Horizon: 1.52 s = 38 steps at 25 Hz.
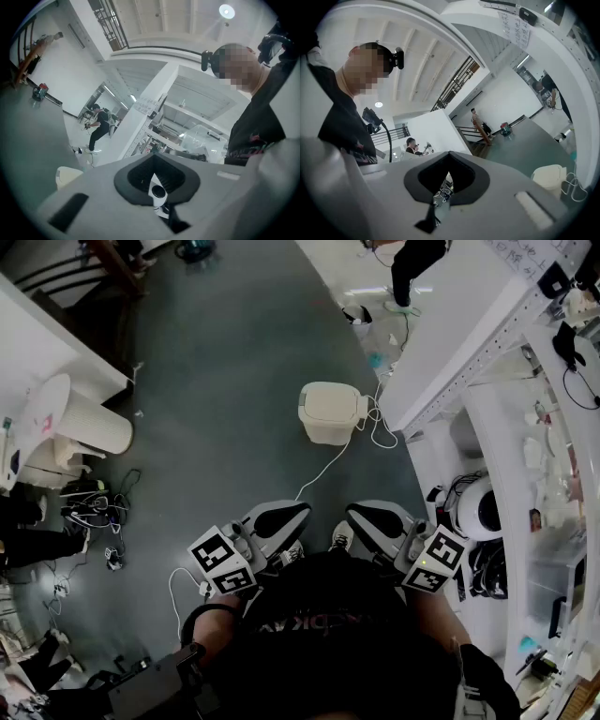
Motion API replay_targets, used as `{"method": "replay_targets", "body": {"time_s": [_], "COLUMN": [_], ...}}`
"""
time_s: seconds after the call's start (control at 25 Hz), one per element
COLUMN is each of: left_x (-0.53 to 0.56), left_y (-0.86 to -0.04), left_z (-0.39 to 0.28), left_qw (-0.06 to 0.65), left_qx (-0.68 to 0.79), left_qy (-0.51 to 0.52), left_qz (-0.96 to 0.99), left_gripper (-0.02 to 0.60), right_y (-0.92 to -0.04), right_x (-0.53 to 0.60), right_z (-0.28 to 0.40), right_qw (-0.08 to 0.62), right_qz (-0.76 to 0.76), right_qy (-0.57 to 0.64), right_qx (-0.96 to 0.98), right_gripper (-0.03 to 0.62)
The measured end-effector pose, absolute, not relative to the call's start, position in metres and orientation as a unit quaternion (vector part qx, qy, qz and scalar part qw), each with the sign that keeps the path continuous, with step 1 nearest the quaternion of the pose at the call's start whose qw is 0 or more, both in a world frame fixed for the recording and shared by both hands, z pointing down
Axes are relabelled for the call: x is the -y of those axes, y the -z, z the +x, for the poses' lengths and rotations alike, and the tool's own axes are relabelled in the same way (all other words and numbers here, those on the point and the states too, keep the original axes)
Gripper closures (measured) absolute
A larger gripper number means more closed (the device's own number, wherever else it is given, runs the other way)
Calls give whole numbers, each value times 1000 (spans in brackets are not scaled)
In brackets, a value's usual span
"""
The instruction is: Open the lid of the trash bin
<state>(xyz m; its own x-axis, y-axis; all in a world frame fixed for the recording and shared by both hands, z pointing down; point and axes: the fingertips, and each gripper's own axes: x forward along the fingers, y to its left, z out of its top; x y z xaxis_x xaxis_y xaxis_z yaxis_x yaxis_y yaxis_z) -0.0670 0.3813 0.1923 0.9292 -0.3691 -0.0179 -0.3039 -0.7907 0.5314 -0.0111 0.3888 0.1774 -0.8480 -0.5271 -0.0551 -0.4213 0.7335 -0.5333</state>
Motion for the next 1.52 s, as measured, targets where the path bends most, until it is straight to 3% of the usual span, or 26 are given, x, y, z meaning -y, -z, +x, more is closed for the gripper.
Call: {"method": "replay_targets", "body": {"time_s": [0.52, 1.52], "left_x": [-367, -342], "left_y": [-198, -205], "left_z": [-59, 37], "left_qw": [279, 239], "left_qx": [168, 141], "left_qy": [59, 25], "left_qz": [944, 961], "left_gripper": [580, 580], "right_y": [-174, -191], "right_x": [-382, -333], "right_z": [-15, 56], "right_qw": [95, 92], "right_qz": [-231, -182], "right_qy": [235, 242], "right_qx": [-939, -948], "right_gripper": [586, 586]}}
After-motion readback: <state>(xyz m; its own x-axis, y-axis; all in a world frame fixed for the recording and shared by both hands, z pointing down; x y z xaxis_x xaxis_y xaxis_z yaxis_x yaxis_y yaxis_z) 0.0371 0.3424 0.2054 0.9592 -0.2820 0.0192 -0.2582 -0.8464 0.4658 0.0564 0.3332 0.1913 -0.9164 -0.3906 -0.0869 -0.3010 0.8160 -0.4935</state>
